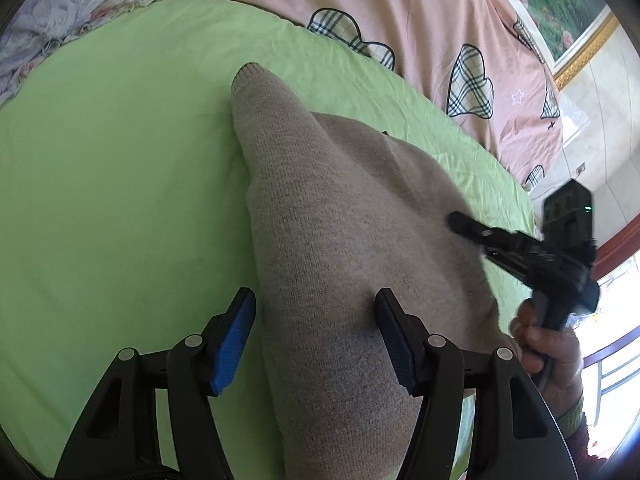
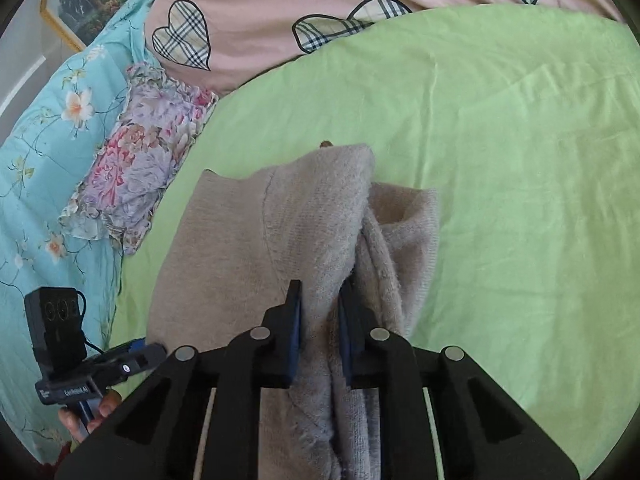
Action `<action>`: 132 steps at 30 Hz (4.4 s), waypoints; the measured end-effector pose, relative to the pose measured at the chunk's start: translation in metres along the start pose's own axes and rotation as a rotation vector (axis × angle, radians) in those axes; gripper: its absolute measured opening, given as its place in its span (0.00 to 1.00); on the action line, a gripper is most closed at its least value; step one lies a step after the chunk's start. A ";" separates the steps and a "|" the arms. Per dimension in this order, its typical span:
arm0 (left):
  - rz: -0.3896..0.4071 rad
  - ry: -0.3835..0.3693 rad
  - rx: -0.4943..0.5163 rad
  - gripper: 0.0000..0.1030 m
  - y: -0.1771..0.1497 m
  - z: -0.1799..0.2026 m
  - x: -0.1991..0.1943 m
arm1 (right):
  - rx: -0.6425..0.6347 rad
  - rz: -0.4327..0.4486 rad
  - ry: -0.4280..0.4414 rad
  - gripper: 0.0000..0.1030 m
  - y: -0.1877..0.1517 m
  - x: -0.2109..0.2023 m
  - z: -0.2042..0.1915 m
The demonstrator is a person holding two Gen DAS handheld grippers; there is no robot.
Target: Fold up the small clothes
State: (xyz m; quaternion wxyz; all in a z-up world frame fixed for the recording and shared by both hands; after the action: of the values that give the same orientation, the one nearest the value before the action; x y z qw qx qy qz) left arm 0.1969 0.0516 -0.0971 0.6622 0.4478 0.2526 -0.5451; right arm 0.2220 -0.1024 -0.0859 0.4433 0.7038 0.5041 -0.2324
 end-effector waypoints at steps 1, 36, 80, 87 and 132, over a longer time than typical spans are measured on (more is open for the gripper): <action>0.003 0.001 0.005 0.61 0.002 0.000 -0.002 | -0.003 0.034 0.028 0.14 -0.002 -0.013 -0.004; 0.128 0.140 0.077 0.42 0.014 0.009 -0.050 | 0.106 0.092 0.003 0.25 -0.060 -0.046 0.038; 0.109 0.424 0.137 0.10 -0.122 0.025 0.001 | -0.068 0.111 -0.150 0.06 -0.135 -0.071 0.007; 0.084 0.408 0.122 0.10 -0.124 0.021 0.005 | -0.043 0.032 -0.257 0.06 -0.146 -0.041 0.039; 0.107 0.117 0.206 0.26 -0.059 0.058 -0.015 | -0.092 0.053 -0.037 0.20 -0.077 -0.049 -0.029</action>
State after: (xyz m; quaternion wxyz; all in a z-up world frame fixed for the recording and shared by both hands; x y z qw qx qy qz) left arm 0.1280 0.0079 -0.0764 0.6249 0.5572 0.2092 -0.5053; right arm 0.1293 -0.0939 -0.0636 0.4907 0.6913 0.4871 -0.2100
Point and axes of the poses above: each gripper's, at about its wrist camera, not at the fingertips, and x roughly the way its jaws point, z to its right, y to its top, the point moved 8 cm from there along x, roughly the way its jaws point, and after that the axes turned 13 degrees about -z, right-handed, at the moved point
